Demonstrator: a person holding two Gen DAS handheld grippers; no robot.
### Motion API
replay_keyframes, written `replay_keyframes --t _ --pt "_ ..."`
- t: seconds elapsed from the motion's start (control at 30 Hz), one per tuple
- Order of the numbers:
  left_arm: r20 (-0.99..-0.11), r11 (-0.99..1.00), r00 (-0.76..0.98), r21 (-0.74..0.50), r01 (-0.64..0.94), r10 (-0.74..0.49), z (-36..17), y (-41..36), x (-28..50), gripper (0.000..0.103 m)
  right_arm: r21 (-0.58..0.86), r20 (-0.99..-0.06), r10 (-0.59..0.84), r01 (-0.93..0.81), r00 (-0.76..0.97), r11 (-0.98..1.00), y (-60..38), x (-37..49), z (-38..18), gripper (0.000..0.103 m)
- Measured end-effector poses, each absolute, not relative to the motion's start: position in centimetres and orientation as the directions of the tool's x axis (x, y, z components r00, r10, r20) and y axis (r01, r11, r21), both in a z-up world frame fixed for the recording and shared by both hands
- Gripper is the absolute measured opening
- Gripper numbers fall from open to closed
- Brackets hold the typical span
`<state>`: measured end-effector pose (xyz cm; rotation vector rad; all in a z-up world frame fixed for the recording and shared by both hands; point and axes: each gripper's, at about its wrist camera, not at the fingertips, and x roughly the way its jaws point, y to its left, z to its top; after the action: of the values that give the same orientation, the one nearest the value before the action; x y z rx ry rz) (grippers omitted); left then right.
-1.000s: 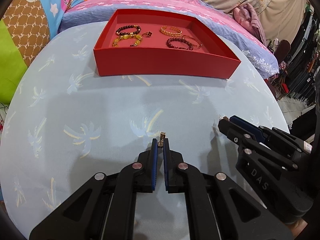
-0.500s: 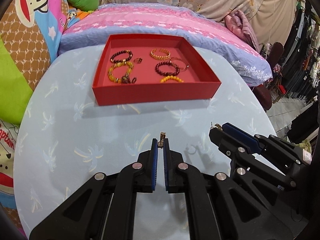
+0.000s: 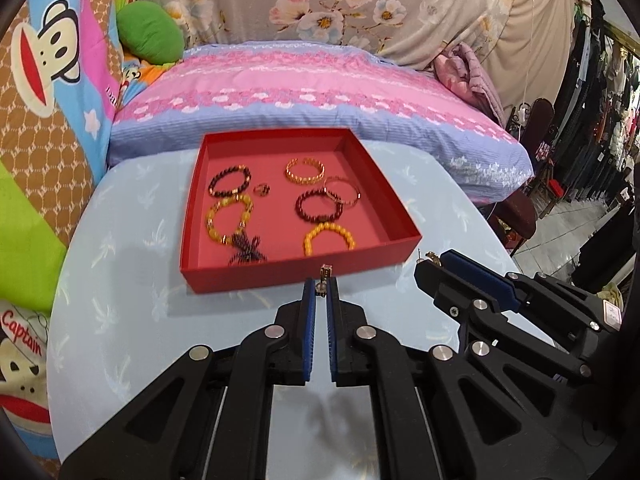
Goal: Organize jewelry
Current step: 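Carry both earrings into the red tray and open both grippers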
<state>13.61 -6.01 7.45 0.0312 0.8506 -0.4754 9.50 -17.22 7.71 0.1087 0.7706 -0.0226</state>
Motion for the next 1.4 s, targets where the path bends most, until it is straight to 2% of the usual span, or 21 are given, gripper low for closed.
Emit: replay_keyframes --t 0.57,1.4 --pt "-0.716 0.899 0.580 -0.159 0.407 -0.389 7.7 -7.2 20.7 0.005 0.075 -0.680 -0.004 0.075 0.733 0.994 -18.5 16.6 8.1 0.016" --pt "-0.753 0.909 0.557 -0.129 0.397 -0.350 3.5 -8.3 29.8 0.005 0.076 -0.734 -0.007 0.092 0.680 0.993 -19.6 26.0 3.7 0.016"
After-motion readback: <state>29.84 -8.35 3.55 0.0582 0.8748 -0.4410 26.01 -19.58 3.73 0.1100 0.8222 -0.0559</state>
